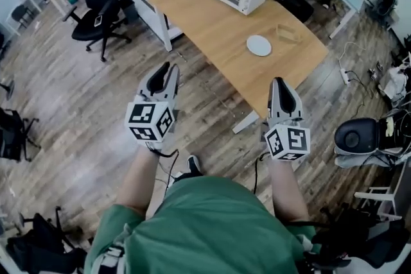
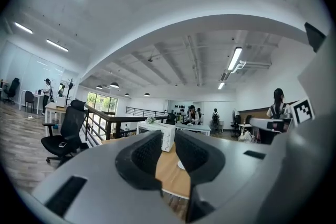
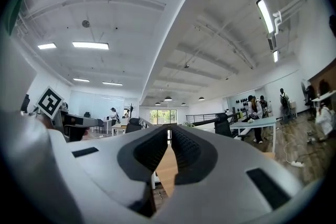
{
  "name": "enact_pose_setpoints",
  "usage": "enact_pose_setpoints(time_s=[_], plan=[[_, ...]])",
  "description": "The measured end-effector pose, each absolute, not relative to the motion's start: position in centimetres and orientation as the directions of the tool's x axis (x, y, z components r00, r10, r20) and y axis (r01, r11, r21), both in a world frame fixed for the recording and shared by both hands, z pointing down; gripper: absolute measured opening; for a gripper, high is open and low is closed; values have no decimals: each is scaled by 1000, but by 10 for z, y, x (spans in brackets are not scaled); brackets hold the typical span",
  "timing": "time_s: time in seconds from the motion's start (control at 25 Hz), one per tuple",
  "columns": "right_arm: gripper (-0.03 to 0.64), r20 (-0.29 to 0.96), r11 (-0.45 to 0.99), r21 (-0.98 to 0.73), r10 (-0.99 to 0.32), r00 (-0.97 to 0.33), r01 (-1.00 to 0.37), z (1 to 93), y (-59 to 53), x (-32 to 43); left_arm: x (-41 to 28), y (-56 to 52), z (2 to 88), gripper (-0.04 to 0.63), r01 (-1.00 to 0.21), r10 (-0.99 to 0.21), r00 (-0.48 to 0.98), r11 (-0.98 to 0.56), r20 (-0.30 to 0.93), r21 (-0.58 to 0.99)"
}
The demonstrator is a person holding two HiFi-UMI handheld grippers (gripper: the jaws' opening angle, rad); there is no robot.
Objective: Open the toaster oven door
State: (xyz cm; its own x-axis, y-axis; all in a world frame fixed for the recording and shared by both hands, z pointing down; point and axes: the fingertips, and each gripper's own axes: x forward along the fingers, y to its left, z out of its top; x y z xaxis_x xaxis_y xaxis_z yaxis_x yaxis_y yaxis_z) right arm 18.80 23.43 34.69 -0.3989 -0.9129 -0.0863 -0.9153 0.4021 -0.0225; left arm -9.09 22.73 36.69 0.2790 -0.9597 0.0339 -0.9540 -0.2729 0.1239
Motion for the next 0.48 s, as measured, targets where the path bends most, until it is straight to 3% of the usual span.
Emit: enact_pose_setpoints(time_s=[0.48], plan=[[31, -40, 331, 67, -942, -334, -941, 339, 180, 109, -185, 166, 384, 94, -938, -953, 303, -295, 18, 184]])
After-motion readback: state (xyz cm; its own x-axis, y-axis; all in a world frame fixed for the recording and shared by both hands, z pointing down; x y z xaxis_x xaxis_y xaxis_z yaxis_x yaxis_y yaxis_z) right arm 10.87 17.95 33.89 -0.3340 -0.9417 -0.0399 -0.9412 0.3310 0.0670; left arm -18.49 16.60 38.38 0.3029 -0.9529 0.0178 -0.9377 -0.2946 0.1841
